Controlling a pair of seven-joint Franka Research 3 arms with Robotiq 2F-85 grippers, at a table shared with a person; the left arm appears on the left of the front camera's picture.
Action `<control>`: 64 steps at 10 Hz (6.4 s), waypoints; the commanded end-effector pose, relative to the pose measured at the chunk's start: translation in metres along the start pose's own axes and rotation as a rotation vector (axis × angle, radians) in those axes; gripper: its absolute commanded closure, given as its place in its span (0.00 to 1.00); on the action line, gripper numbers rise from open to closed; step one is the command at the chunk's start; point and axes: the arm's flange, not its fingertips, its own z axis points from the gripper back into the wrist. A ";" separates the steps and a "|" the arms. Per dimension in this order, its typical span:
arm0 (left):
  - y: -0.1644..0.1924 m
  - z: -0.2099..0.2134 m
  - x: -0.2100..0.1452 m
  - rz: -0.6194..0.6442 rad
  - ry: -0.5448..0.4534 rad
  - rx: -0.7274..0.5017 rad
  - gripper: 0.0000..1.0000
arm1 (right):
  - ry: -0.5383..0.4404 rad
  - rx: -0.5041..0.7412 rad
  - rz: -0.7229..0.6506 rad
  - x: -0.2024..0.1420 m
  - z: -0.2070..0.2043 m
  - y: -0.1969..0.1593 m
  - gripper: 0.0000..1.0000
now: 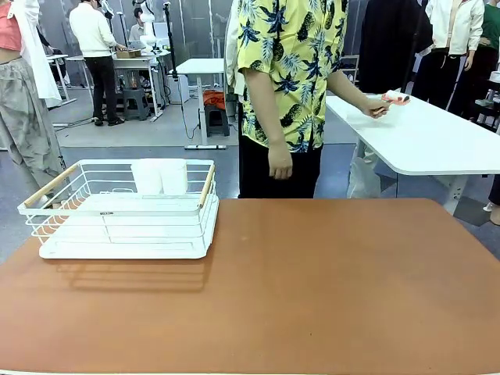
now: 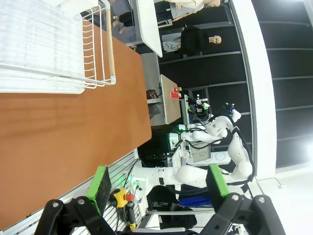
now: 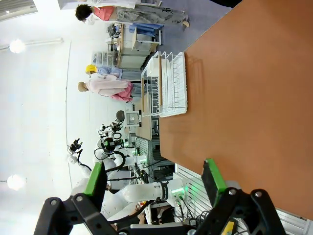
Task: Clean the table.
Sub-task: Pick up the Lint Roller when the human hands it over.
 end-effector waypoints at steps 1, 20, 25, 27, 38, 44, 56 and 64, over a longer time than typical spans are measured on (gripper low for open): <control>0.000 0.002 -0.001 -0.001 -0.001 -0.006 0.00 | -0.002 0.004 -0.003 -0.002 0.001 0.002 0.00; 0.000 0.002 -0.001 -0.001 -0.001 -0.006 0.00 | -0.002 0.004 -0.003 -0.002 0.001 0.002 0.00; 0.000 0.002 -0.001 -0.001 -0.001 -0.006 0.00 | -0.002 0.004 -0.003 -0.002 0.001 0.002 0.00; 0.000 0.002 -0.001 -0.001 -0.001 -0.006 0.00 | -0.002 0.004 -0.003 -0.002 0.001 0.002 0.00; 0.000 0.002 -0.001 -0.001 -0.001 -0.006 0.00 | -0.112 -0.083 -0.173 -0.006 -0.007 0.014 0.00; 0.000 0.002 -0.001 -0.001 -0.001 -0.006 0.00 | -0.181 -0.319 -0.434 -0.026 -0.064 0.105 0.00; 0.000 0.002 -0.001 -0.001 -0.001 -0.006 0.00 | -0.374 -0.354 -0.402 -0.036 -0.171 0.094 0.00; 0.000 0.002 -0.001 -0.001 -0.001 -0.006 0.00 | -0.360 -0.360 -0.381 -0.032 -0.197 0.078 0.00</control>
